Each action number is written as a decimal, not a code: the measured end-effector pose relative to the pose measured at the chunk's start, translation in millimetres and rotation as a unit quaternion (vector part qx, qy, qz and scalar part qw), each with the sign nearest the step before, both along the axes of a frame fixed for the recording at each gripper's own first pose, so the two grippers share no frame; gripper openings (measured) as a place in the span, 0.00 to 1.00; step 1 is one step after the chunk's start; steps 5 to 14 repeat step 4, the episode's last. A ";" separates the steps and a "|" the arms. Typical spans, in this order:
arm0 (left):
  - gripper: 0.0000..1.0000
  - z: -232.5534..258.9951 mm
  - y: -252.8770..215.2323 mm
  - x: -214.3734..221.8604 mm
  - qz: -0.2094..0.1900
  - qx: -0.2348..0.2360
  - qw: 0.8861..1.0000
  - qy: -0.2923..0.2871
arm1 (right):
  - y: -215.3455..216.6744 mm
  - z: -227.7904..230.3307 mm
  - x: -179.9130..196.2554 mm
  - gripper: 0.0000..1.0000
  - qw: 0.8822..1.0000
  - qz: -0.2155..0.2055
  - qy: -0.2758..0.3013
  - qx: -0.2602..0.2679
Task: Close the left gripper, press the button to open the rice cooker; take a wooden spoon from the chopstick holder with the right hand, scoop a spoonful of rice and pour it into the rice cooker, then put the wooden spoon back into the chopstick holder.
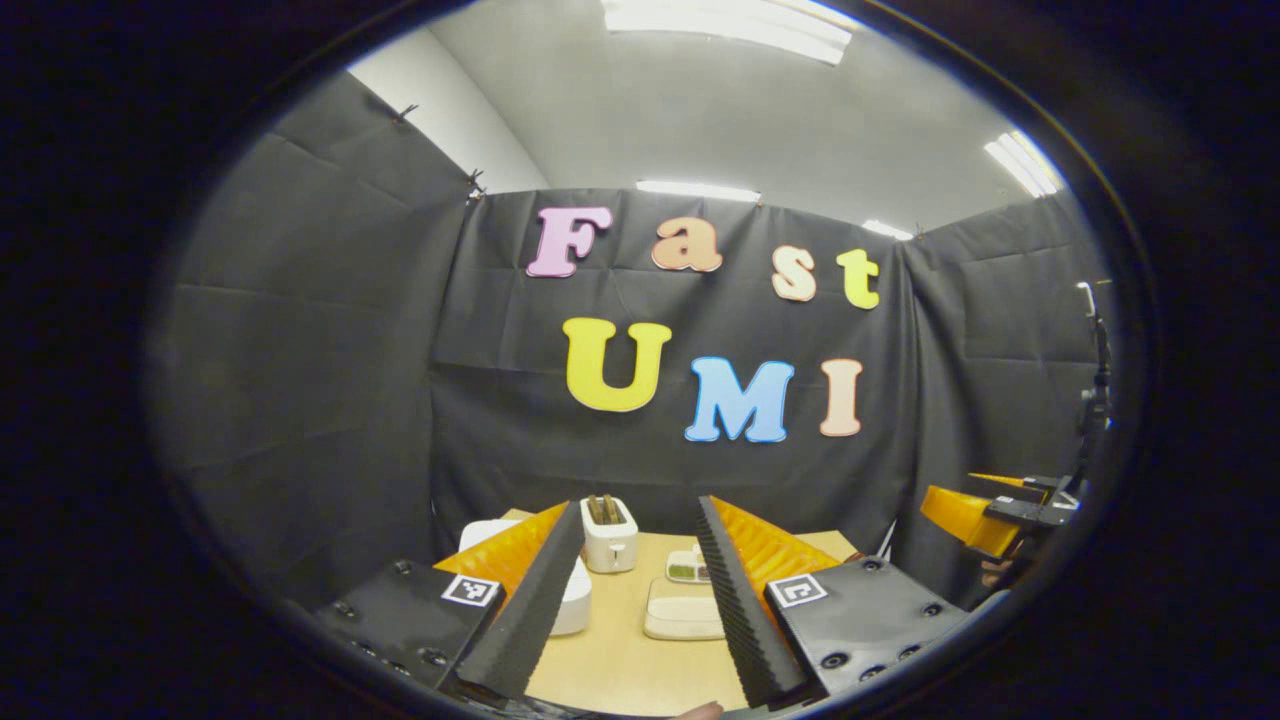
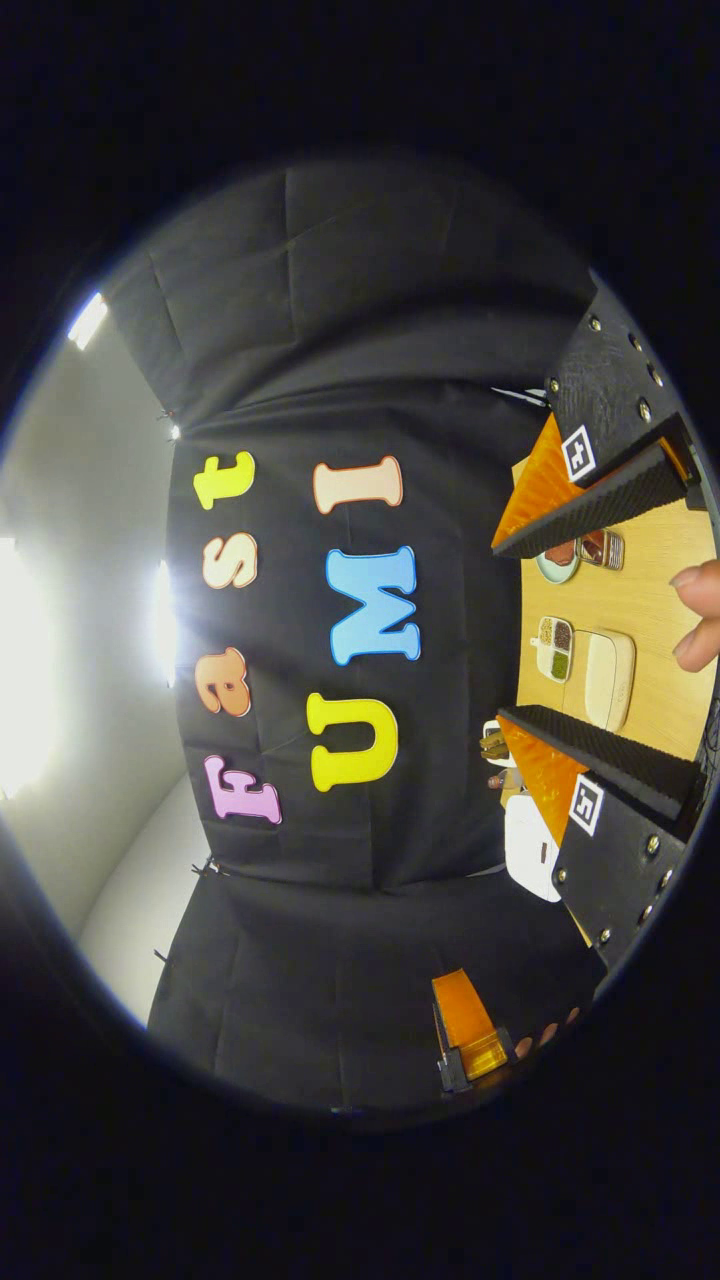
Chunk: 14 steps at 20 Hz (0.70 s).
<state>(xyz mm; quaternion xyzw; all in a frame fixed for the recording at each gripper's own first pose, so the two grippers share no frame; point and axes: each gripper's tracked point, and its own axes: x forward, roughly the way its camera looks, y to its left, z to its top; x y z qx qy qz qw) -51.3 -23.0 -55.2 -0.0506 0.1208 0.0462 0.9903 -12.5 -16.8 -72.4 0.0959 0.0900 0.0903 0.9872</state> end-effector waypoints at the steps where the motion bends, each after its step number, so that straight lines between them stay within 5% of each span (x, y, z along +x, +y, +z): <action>1: 0.78 0.5 3.3 -2.2 0.003 -0.001 1.000 -0.001 | 4.5 -1.6 -0.2 0.90 1.000 0.004 0.004 0.004; 14: 0.78 0.8 12.0 -5.4 0.010 -0.003 1.000 -0.004 | 7.1 0.1 0.7 0.90 1.000 0.003 0.002 0.000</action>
